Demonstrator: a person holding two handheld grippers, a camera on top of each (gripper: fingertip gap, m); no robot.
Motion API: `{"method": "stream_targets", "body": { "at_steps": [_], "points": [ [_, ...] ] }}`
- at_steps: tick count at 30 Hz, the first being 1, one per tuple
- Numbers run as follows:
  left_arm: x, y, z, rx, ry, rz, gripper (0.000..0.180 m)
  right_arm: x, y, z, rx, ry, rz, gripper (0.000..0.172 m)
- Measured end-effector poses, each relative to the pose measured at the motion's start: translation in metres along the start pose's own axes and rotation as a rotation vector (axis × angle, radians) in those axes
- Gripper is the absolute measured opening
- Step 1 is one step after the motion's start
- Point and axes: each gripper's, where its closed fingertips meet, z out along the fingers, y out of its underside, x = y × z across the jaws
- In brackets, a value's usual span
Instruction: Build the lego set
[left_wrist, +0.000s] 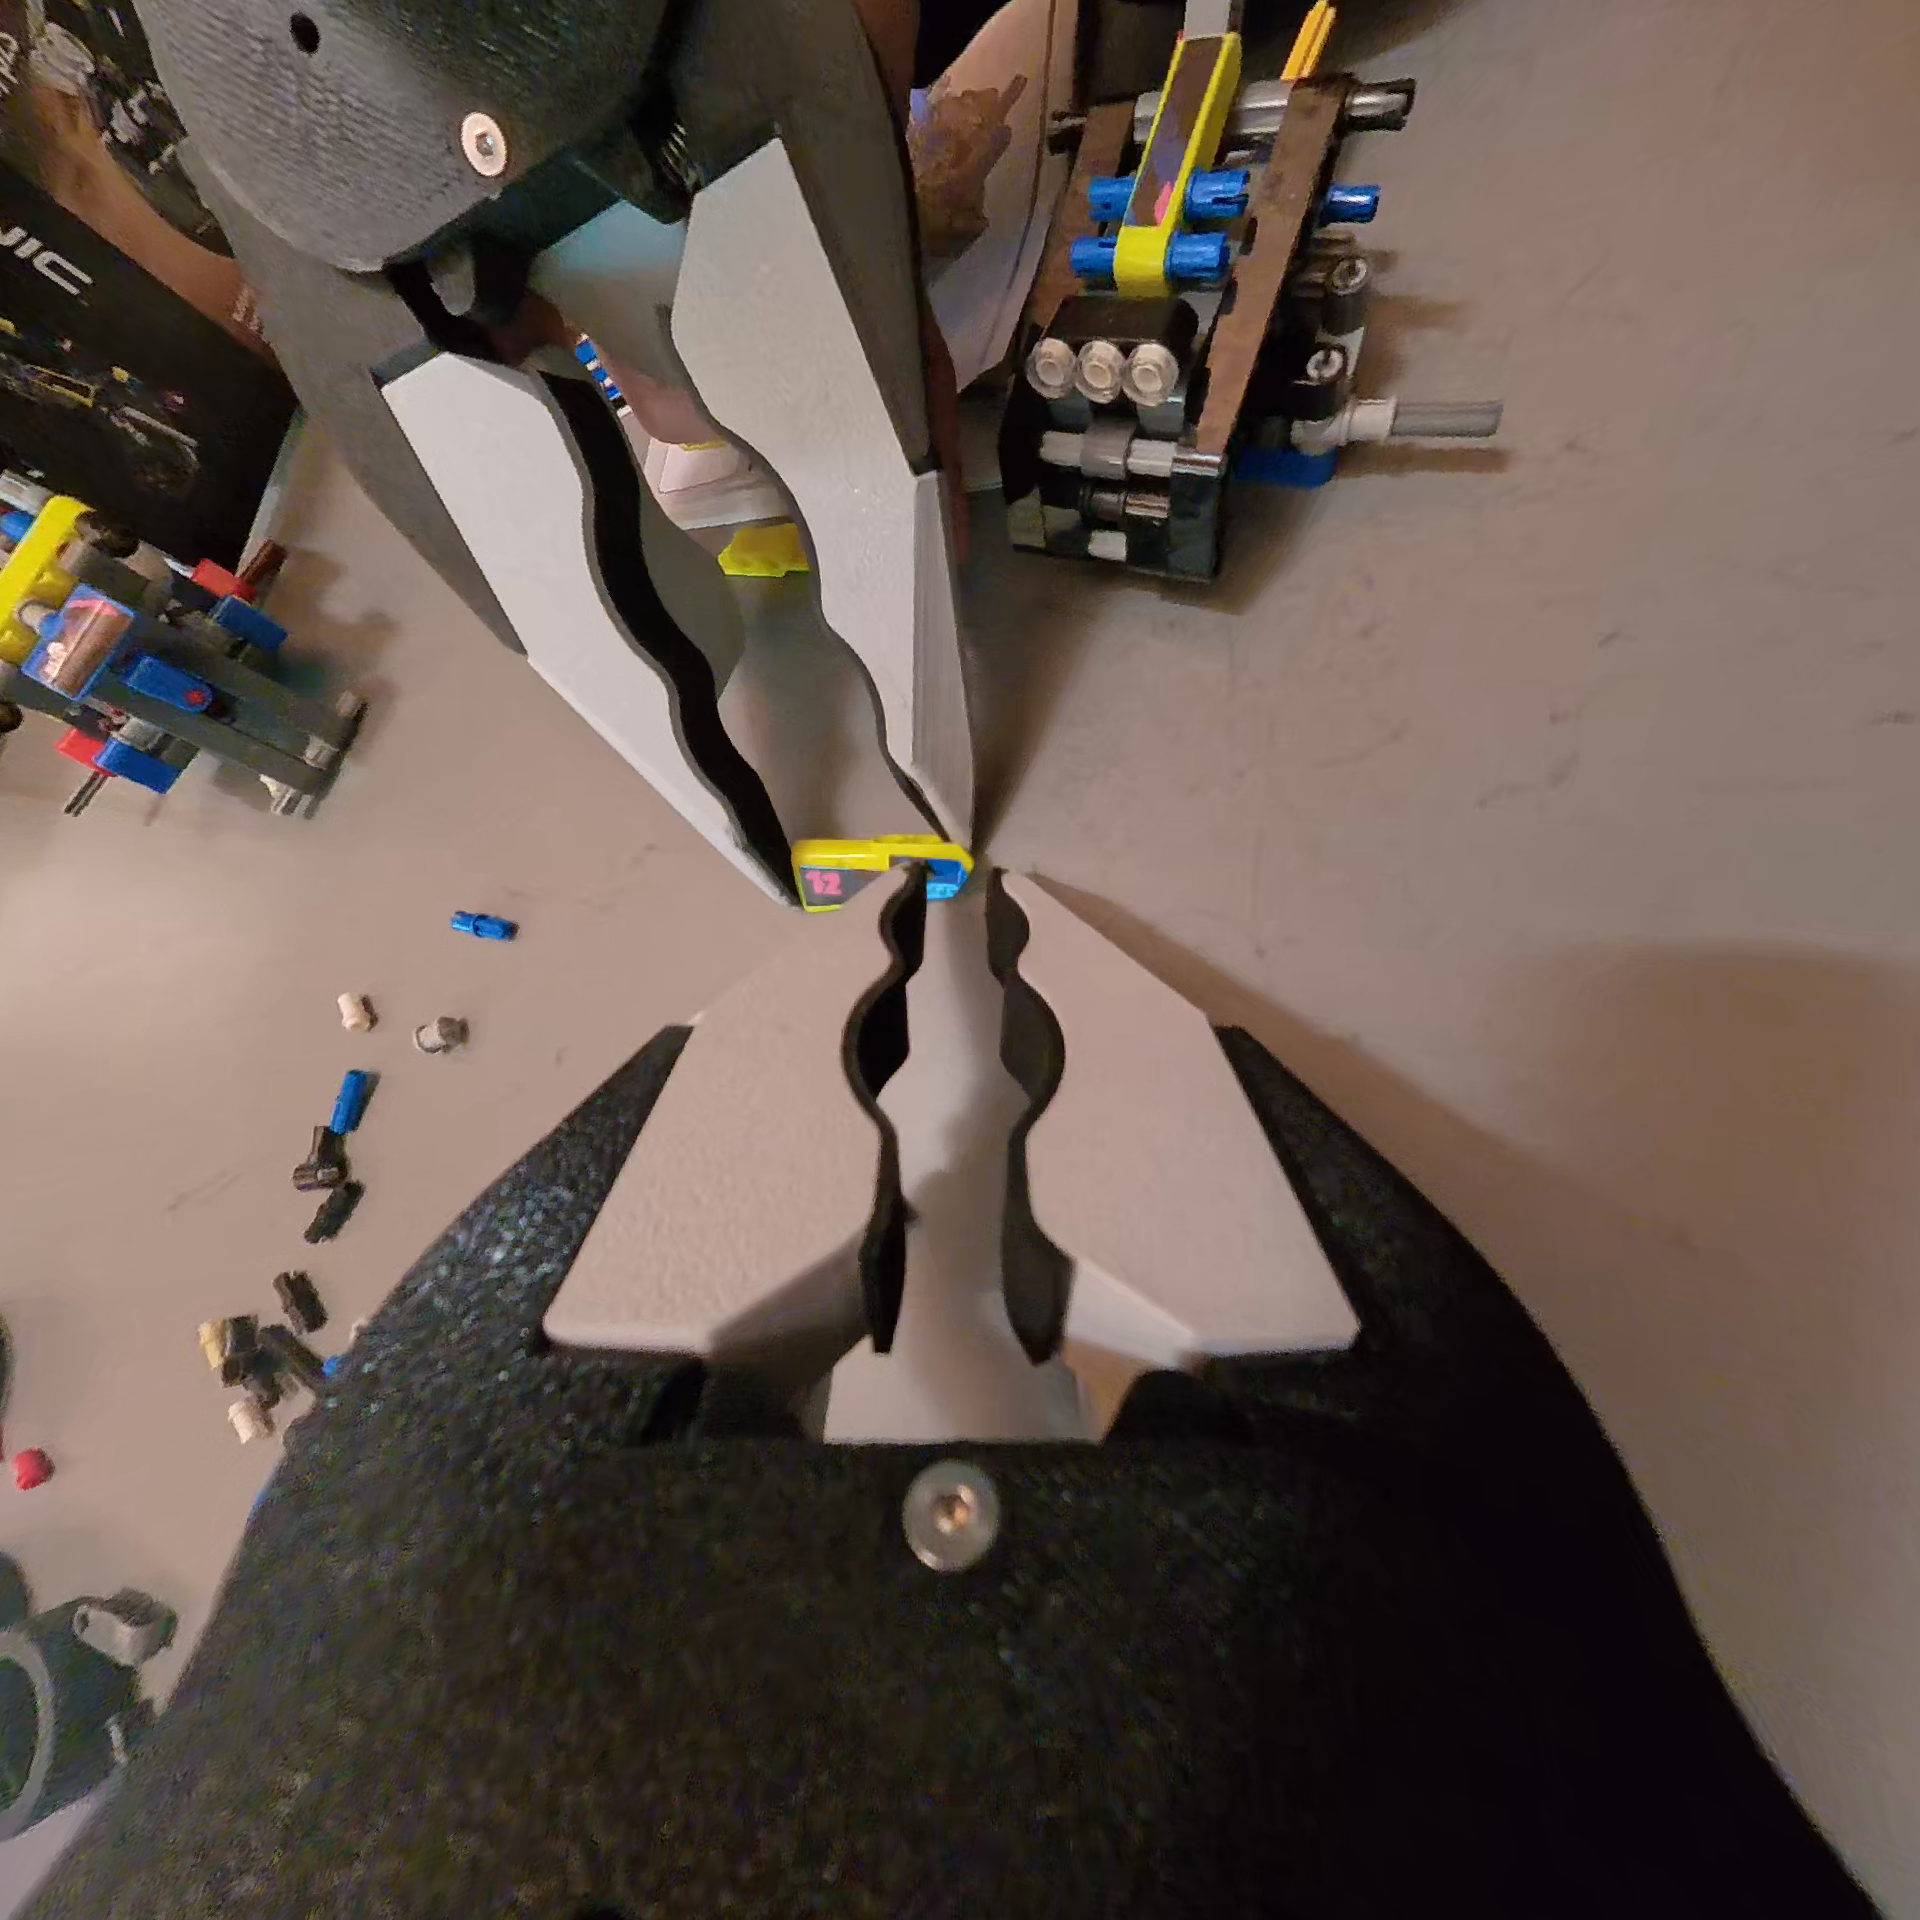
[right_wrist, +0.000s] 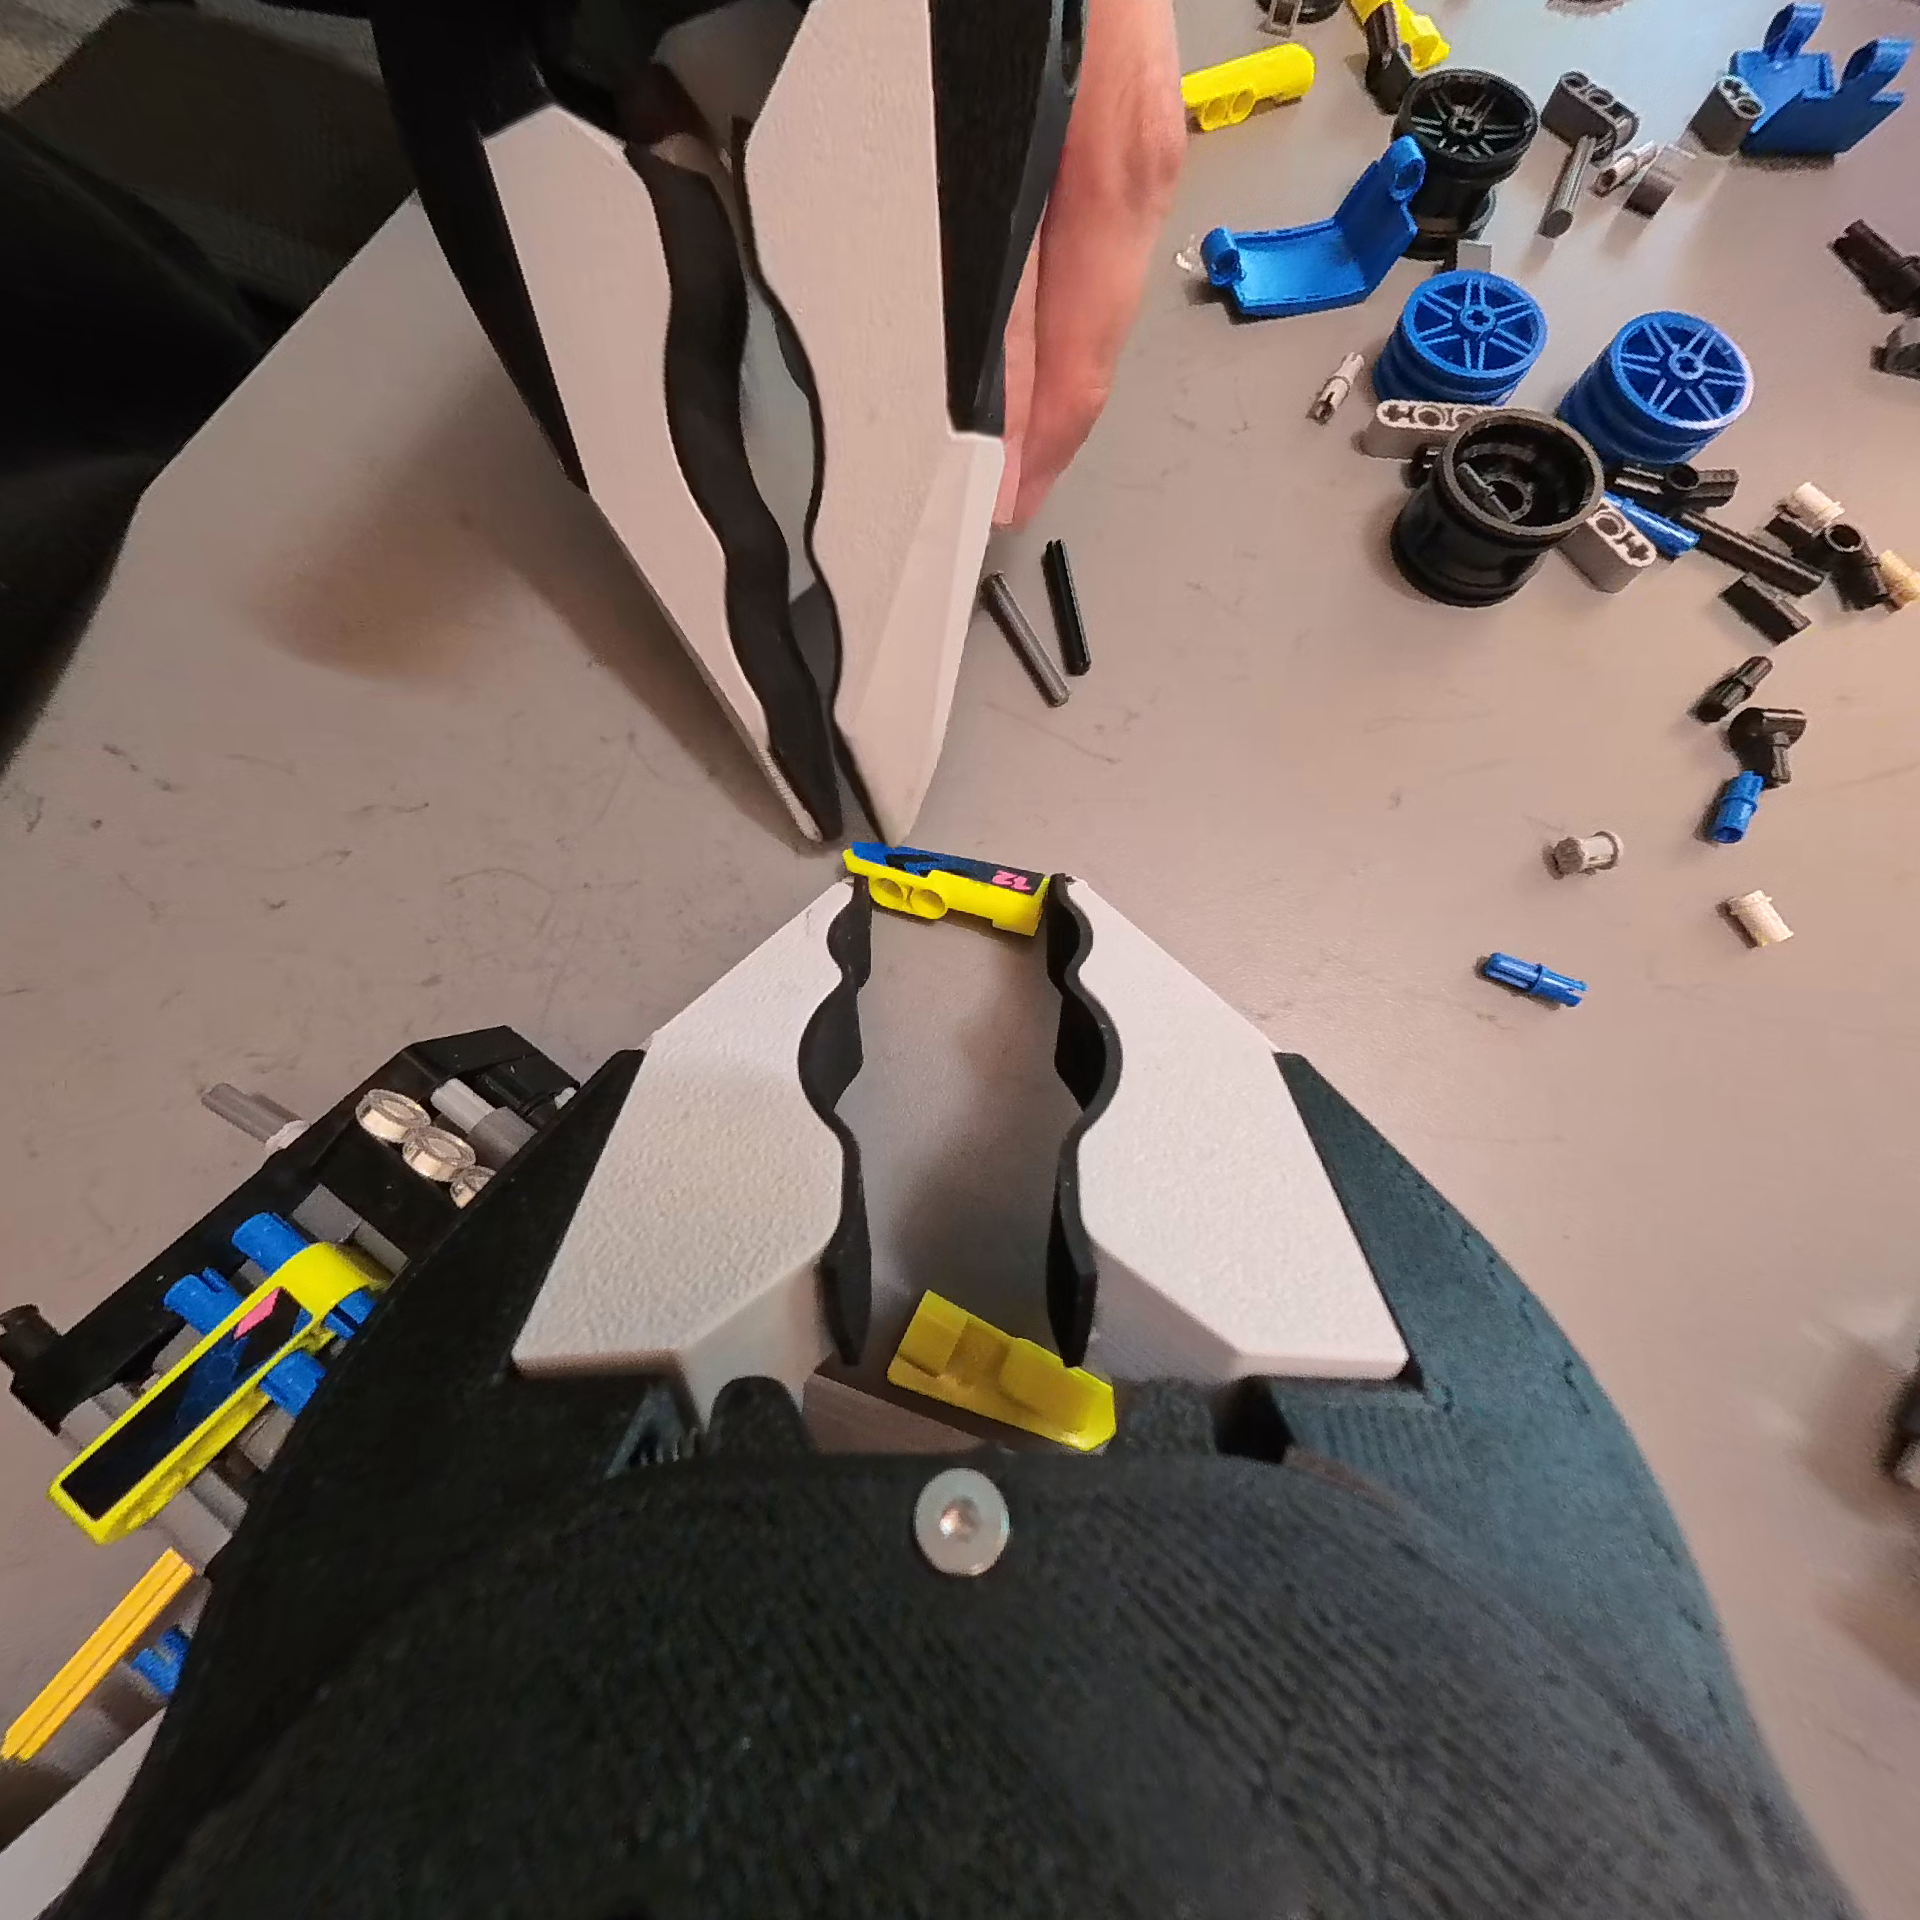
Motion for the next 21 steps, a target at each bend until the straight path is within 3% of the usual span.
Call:
{"method": "stream_targets", "body": {
  "at_steps": [1,21],
  "points": [
    [0.0,-0.0007,0.0002,0.004,0.0,0.003,0.005,0.0,0.0,0.0,0.0,0.0,0.0,0.032],
    [-0.0031,0.0025,0.0019,-0.011,0.001,-0.041,0.0,-0.0007,0.0,-0.0001,0.0,0.002,-0.004,0.033]
  ]
}}
